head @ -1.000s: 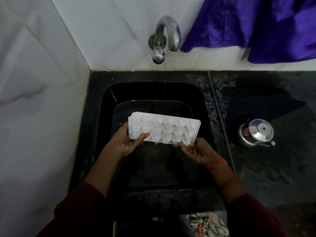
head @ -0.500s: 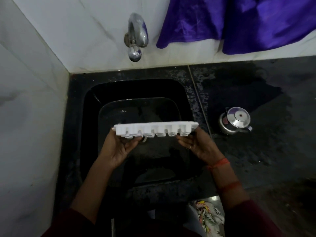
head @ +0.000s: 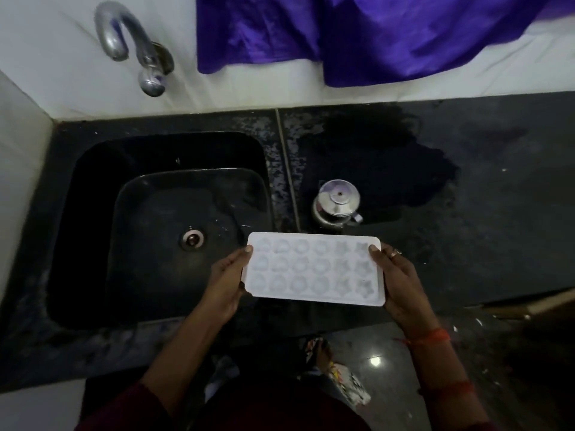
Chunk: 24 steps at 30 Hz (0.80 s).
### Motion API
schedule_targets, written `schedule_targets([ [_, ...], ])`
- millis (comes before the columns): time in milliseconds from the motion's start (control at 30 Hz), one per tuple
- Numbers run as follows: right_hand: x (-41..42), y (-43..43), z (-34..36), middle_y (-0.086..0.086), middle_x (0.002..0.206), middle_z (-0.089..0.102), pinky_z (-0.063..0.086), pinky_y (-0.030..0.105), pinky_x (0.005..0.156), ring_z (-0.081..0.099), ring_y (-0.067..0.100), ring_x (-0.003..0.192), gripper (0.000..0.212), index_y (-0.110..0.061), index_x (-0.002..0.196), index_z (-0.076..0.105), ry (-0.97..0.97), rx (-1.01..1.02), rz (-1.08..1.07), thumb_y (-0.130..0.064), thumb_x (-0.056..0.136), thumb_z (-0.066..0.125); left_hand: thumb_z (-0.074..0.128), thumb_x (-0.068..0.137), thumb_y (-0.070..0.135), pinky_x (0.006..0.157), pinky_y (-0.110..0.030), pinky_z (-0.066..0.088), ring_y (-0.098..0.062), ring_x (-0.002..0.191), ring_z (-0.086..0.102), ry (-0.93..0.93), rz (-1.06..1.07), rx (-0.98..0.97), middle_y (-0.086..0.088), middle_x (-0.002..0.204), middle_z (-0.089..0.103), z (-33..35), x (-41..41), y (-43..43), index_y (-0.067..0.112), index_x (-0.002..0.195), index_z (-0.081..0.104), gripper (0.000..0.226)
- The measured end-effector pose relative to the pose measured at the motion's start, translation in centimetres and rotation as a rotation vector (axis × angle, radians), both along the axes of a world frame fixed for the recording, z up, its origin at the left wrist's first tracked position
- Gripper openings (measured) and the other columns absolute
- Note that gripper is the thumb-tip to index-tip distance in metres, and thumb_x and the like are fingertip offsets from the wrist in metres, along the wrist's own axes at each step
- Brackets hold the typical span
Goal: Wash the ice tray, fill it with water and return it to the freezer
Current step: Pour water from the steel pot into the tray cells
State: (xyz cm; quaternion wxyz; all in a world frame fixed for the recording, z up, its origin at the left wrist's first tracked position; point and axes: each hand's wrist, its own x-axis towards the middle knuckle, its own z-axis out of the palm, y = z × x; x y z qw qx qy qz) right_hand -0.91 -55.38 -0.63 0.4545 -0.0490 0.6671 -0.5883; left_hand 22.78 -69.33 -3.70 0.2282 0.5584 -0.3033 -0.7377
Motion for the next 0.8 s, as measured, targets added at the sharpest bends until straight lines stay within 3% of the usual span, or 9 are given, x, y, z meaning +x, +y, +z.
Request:
schedule_targets([
  [133, -5.2, 2.8, -1.9, 0.014, 0.102, 0.075, 0.061, 0.040, 0.077, 0.072, 0.029, 0.096, 0.019, -0.003, 0.107, 0.069, 0.139, 0.039, -0.003, -0.017, 0.096, 0.062, 0.072, 0.091, 0.023, 0.067, -0.036, 0.059, -0.023, 0.078, 0.073, -0.208, -0.028, -0.078, -0.008, 0.087, 0.078, -1.5, -4.0, 3.2, 0.014, 0.094, 0.077, 0.011],
  [300, -10.8, 3.4, -5.0, 0.003, 0.096, 0.076, 0.057, 0.050, 0.089, 0.073, 0.021, 0.094, 0.022, -0.012, 0.106, 0.072, 0.403, 0.148, 0.041, -0.024, 0.088, 0.074, 0.076, 0.088, 0.019, 0.051, -0.030, 0.060, -0.017, 0.059, 0.070, -0.307, -0.031, -0.181, -0.003, 0.070, 0.075, -2.2, -8.1, 5.4, 0.013, 0.091, 0.074, 0.007],
  [500, -13.7, 2.0, -6.2, 0.002, 0.096, 0.076, 0.054, 0.036, 0.092, 0.071, 0.016, 0.093, 0.025, -0.016, 0.104, 0.073, 0.671, 0.295, 0.166, -0.032, 0.085, 0.075, 0.082, 0.082, 0.024, 0.060, -0.044, 0.063, -0.028, 0.070, 0.076, -0.416, 0.001, -0.284, -0.009, 0.082, 0.077, -3.1, -9.9, 5.1, 0.010, 0.095, 0.076, 0.020],
  [600, -13.8, 1.0, -6.1, 0.002, 0.098, 0.076, 0.047, 0.023, 0.084, 0.070, 0.018, 0.096, 0.030, -0.016, 0.111, 0.072, 0.773, 0.357, 0.252, -0.033, 0.086, 0.073, 0.083, 0.081, 0.024, 0.059, -0.045, 0.063, -0.030, 0.068, 0.075, -0.457, -0.003, -0.313, -0.010, 0.081, 0.077, -3.3, -10.3, 4.3, 0.010, 0.094, 0.077, 0.020],
  [667, -13.5, 0.3, -5.7, 0.001, 0.106, 0.072, 0.048, 0.028, 0.082, 0.068, 0.021, 0.099, 0.032, -0.023, 0.116, 0.069, 0.966, 0.396, 0.279, -0.038, 0.088, 0.069, 0.083, 0.081, 0.025, 0.058, -0.045, 0.063, -0.029, 0.067, 0.075, -0.473, -0.003, -0.324, -0.010, 0.080, 0.077, -3.4, -10.4, 3.8, 0.010, 0.093, 0.077, 0.019],
  [733, -12.6, -0.6, -4.7, -0.002, 0.109, 0.069, 0.052, 0.030, 0.080, 0.066, 0.015, 0.096, 0.028, -0.026, 0.113, 0.070, 1.049, 0.289, 0.250, -0.040, 0.090, 0.066, 0.084, 0.080, 0.026, 0.057, -0.044, 0.063, -0.027, 0.067, 0.075, -0.475, 0.000, -0.328, -0.009, 0.080, 0.077, -3.5, -10.4, 3.6, 0.013, 0.089, 0.078, 0.017],
  [800, -11.3, -2.0, -3.4, -0.004, 0.104, 0.071, 0.052, 0.018, 0.076, 0.066, 0.005, 0.088, 0.023, -0.023, 0.107, 0.073, 0.947, 0.128, 0.258, -0.039, 0.092, 0.065, 0.084, 0.080, 0.028, 0.059, -0.042, 0.063, -0.025, 0.067, 0.075, -0.463, 0.005, -0.317, -0.007, 0.079, 0.077, -3.5, -10.3, 3.5, 0.013, 0.089, 0.078, 0.018],
])
